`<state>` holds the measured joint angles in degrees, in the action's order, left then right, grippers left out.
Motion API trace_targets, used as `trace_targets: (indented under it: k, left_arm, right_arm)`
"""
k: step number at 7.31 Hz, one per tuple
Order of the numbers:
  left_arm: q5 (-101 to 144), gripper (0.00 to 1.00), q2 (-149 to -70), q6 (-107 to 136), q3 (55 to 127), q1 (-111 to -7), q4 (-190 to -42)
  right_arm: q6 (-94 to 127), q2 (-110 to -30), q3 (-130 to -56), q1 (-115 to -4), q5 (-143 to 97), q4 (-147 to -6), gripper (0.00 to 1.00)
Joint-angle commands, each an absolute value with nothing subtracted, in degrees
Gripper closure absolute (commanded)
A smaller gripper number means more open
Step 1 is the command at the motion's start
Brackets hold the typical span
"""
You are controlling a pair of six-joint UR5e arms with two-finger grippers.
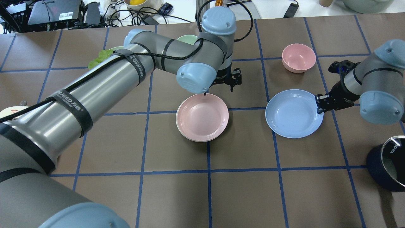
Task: Stack three plates with pink and blue
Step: 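Open the left gripper and raise it away while the right gripper grasps the blue plate, then lift the light blue plate with the right gripper toward the pink plate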
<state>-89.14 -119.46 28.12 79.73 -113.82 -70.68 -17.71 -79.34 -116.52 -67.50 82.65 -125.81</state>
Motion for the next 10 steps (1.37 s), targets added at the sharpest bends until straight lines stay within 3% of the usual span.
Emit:
trace_targets:
  k: [1,5,10]
  left_arm:
    - [-87.28,0.00,-113.14,17.18,79.63,-107.17,-79.32]
    - [-87.27,0.00,-100.23,8.00,79.45,-100.11,-90.78]
    - [-89.47,0.00,-96.51,8.88,82.97,-98.53,-90.18]
  right_arm:
    - [-13.83,-79.63,-113.48,-71.08,83.58,-124.10,1.00]
    - [-2.50,-79.45,-107.31,-79.34,85.08,-118.04,1.00]
    - [14.16,-78.49,-106.89,-91.58,84.90,-120.94,1.00]
